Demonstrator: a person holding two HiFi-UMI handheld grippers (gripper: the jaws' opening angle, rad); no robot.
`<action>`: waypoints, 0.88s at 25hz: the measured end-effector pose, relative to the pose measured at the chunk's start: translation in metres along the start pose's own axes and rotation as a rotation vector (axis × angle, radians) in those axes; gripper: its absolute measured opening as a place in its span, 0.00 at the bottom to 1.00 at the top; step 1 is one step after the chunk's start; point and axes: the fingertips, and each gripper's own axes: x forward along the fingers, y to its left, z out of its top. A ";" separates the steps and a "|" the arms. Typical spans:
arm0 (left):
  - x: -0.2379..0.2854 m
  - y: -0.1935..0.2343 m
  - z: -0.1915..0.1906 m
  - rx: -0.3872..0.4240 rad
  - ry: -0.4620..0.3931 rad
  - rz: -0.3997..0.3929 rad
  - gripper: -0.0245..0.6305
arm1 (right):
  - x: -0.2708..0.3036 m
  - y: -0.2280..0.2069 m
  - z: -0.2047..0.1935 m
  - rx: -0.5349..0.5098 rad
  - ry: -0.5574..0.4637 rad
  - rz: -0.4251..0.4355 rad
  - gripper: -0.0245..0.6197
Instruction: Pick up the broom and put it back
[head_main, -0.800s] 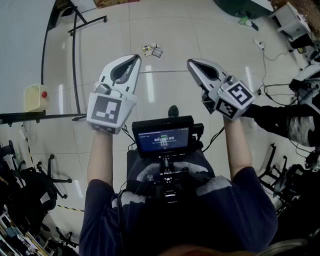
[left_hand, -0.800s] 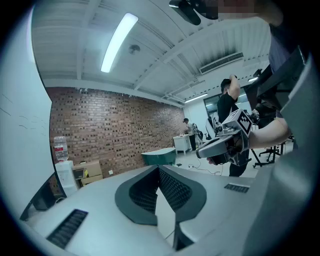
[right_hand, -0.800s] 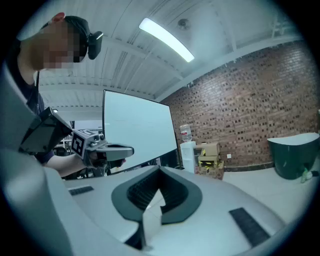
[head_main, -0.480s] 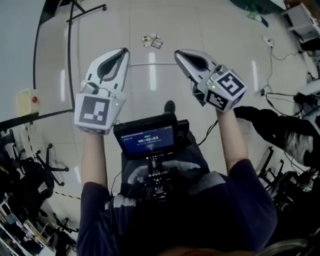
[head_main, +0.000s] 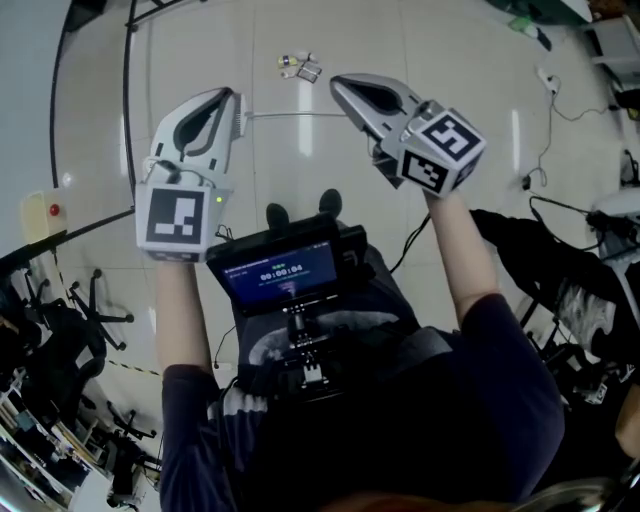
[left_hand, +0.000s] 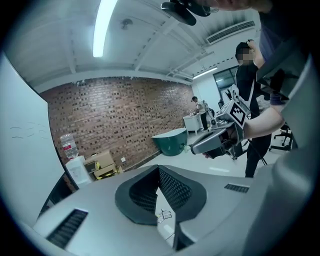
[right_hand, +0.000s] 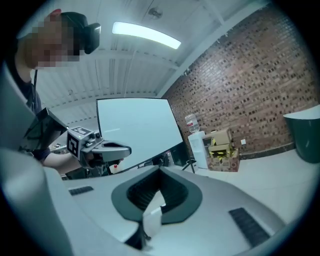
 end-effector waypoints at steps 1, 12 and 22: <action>-0.011 -0.001 0.000 0.009 0.000 -0.008 0.04 | -0.003 0.014 0.002 -0.003 0.004 -0.008 0.06; 0.001 -0.026 -0.044 0.018 -0.039 -0.172 0.04 | -0.044 0.033 -0.023 -0.103 0.004 -0.249 0.06; -0.039 0.000 -0.030 0.074 -0.094 -0.239 0.04 | -0.038 0.104 0.022 -0.127 -0.025 -0.409 0.06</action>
